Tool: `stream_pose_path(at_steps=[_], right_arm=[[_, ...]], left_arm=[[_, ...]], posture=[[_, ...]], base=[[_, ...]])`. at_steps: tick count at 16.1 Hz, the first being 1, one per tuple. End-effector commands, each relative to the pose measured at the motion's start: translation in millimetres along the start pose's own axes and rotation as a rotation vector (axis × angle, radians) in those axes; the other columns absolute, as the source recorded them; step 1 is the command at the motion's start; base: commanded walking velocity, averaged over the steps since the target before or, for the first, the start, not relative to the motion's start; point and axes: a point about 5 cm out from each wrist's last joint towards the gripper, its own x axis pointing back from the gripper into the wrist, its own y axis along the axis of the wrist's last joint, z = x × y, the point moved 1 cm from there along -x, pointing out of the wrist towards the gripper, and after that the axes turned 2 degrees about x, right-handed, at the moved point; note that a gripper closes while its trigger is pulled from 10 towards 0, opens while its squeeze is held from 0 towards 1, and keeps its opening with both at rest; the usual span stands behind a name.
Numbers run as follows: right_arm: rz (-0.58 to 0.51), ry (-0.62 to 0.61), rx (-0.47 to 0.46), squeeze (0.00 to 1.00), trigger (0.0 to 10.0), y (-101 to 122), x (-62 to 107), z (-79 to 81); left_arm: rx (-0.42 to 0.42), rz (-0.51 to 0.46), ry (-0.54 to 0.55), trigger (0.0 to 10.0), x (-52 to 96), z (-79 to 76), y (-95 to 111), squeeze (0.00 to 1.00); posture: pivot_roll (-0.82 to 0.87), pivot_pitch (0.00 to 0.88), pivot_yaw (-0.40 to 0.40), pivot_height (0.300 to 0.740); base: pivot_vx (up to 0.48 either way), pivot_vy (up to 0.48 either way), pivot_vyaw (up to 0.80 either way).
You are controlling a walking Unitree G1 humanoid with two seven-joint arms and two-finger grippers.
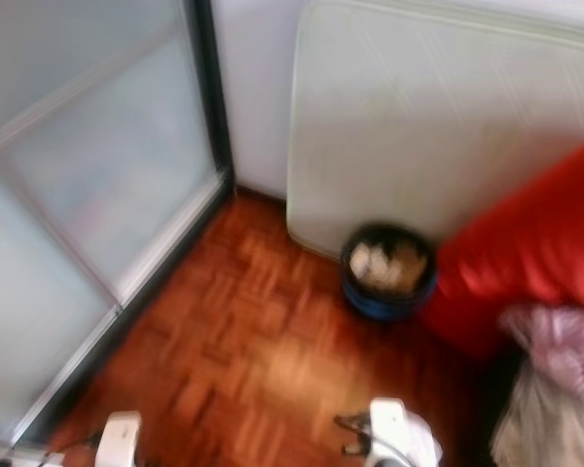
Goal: Clean up the room
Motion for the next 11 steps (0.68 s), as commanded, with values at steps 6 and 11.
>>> stream_pose_path(at_steps=[6,11], right_arm=[[0.057,-0.037,-0.029,0.0,10.0,-19,5.2,-12.7],[0.05,-0.039,-0.04,0.0,10.0,-19,5.4,-13.5]], left_arm=[[-0.008,0.024,-0.024,10.0,-0.6,-17.0,-11,0.0],[-0.007,0.021,-0.012,10.0,1.6,-2.1,-12,0.0]], posture=[[0.04,0.151,-0.041,0.728],[0.04,0.148,-0.042,0.728]], base=[[0.389,0.0,0.0],[0.39,0.0,0.0]])
